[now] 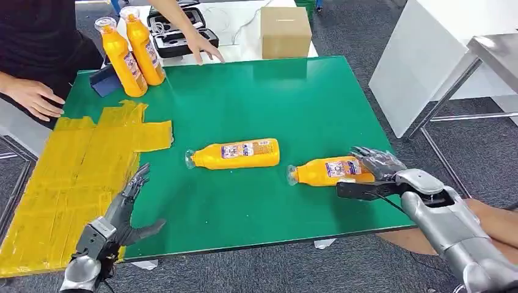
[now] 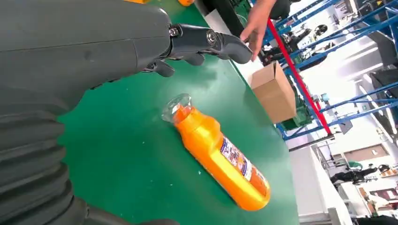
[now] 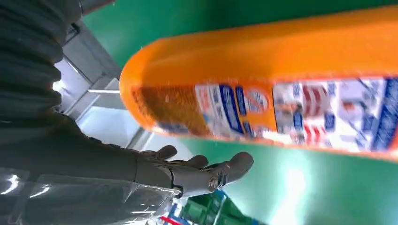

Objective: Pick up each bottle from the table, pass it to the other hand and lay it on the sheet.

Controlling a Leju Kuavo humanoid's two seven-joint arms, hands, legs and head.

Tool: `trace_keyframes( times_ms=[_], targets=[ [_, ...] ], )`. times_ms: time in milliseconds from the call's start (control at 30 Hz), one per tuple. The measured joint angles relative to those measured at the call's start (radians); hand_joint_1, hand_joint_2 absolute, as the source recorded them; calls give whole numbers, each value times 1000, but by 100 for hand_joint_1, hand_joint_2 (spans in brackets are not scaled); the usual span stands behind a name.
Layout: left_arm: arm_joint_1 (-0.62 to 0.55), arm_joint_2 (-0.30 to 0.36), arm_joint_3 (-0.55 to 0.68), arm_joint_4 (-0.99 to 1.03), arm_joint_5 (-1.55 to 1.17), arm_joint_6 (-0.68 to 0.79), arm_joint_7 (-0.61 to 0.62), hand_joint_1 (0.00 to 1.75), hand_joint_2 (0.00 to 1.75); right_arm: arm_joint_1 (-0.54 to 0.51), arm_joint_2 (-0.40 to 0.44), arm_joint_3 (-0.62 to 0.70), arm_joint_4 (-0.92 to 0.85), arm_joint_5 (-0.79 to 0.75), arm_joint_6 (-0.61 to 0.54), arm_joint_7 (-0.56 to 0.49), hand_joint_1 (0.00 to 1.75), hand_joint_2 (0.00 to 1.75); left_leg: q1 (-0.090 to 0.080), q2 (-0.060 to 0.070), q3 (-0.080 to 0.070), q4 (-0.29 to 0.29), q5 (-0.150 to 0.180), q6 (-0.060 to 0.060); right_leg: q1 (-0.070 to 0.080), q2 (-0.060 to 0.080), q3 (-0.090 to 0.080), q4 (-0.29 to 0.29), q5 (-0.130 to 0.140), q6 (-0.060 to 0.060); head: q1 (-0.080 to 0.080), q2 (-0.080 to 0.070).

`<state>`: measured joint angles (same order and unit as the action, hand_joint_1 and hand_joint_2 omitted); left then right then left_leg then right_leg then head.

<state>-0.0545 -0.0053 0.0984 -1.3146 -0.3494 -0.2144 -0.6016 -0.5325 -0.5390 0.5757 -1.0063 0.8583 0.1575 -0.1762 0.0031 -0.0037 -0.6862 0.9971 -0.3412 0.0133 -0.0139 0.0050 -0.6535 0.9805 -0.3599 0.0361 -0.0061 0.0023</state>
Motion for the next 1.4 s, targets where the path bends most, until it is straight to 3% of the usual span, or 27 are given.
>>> trace_keyframes(
  times_ms=[367,400,433,567,700,733,1167,1400],
  targets=[
    [-24,0,-13,13,8,-6,7,0,175,-52,60,13,168,31,-21,0,0,175,0,0,0,0,0,0,0,0,0,0,0,0,0,0],
    [-32,0,-17,18,9,-6,7,0,175,-57,73,15,193,38,-31,0,40,175,0,0,0,0,0,0,0,0,0,0,0,0,0,0],
    [-39,0,-22,23,10,-6,8,0,175,-62,87,18,223,48,-45,2,148,175,0,0,0,0,0,0,0,0,0,0,0,0,0,0],
    [-64,1,-40,44,11,-6,13,0,175,-102,142,34,334,95,-63,11,148,175,1,3,6,0,-1,-1,1,3,4,-1,0,-1,0,0],
    [-90,2,-56,68,13,-6,15,0,175,-142,186,54,427,121,-67,20,148,175,1,11,22,-1,-12,-1,2,9,13,-3,-6,-5,0,0],
    [-94,2,-59,71,14,-6,15,0,175,-150,193,55,443,124,-68,21,175,175,1,12,25,-1,-13,-1,2,10,11,-3,-14,-5,1,0],
    [-111,9,-72,108,20,-4,18,0,175,-179,232,72,536,136,-63,18,175,175,1,12,36,-1,-15,-2,3,11,31,-3,-15,-5,1,0],
    [-85,9,-83,118,41,10,-15,0,175,-145,221,64,520,69,-87,-90,175,175,2,12,40,-1,-19,-1,3,11,28,-3,-18,-5,1,0]
  ],
)
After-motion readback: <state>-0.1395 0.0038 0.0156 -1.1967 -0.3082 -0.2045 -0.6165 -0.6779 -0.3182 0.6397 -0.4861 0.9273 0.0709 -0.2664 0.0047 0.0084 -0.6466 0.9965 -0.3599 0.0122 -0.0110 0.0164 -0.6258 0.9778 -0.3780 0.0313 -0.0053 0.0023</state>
